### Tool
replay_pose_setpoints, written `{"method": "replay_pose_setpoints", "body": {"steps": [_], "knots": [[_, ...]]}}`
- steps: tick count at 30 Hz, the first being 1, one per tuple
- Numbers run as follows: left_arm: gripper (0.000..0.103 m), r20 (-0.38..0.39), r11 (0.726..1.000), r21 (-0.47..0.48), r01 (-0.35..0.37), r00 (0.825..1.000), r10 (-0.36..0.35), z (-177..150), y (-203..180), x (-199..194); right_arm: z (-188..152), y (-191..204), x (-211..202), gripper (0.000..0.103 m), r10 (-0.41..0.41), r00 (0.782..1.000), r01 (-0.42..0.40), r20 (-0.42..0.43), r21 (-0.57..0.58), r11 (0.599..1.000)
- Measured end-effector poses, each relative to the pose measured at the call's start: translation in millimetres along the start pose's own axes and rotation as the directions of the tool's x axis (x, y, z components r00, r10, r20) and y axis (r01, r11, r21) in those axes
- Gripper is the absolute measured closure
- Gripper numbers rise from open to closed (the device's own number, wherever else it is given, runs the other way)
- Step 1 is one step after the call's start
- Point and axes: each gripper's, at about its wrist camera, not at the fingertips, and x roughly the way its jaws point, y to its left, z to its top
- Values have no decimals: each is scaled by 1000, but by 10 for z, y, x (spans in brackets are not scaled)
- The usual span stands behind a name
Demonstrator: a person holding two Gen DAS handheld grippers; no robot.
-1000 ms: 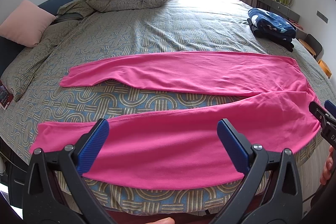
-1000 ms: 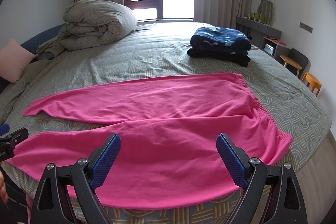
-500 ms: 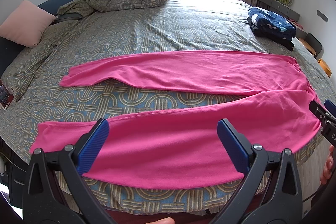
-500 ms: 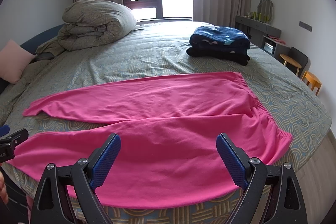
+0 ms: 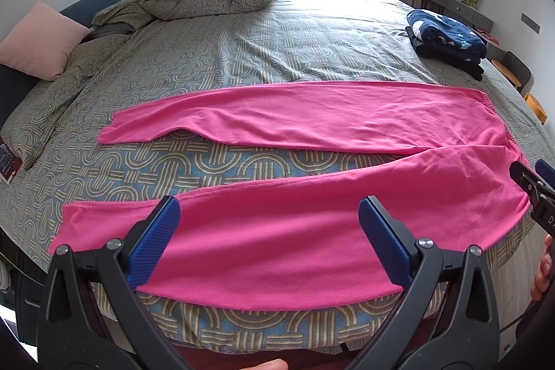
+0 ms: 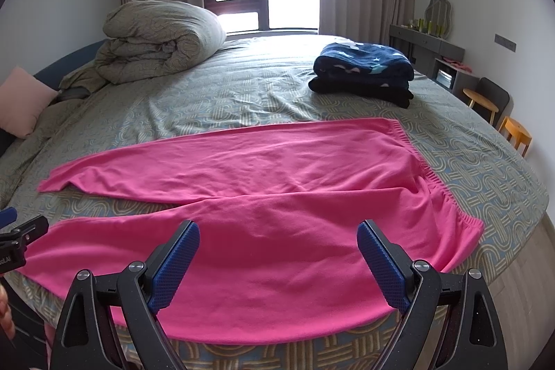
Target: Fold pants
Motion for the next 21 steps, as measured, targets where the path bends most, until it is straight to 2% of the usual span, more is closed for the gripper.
{"method": "replay_pose_setpoints", "body": {"steps": [12, 17, 21], "knots": [[1, 1, 1000, 2, -2, 1000, 2, 10, 1, 1, 30, 64, -9, 9, 16, 1000, -16, 5, -25, 1000], [1, 38, 1000, 2, 1, 999, -2, 6, 10, -31, 46, 73, -14, 9, 10, 1000, -10, 13, -35, 999], [1, 38, 1000, -9, -5, 999, 5, 11, 32, -34, 46, 74, -1, 10, 15, 1000, -15, 4, -28, 999]]}}
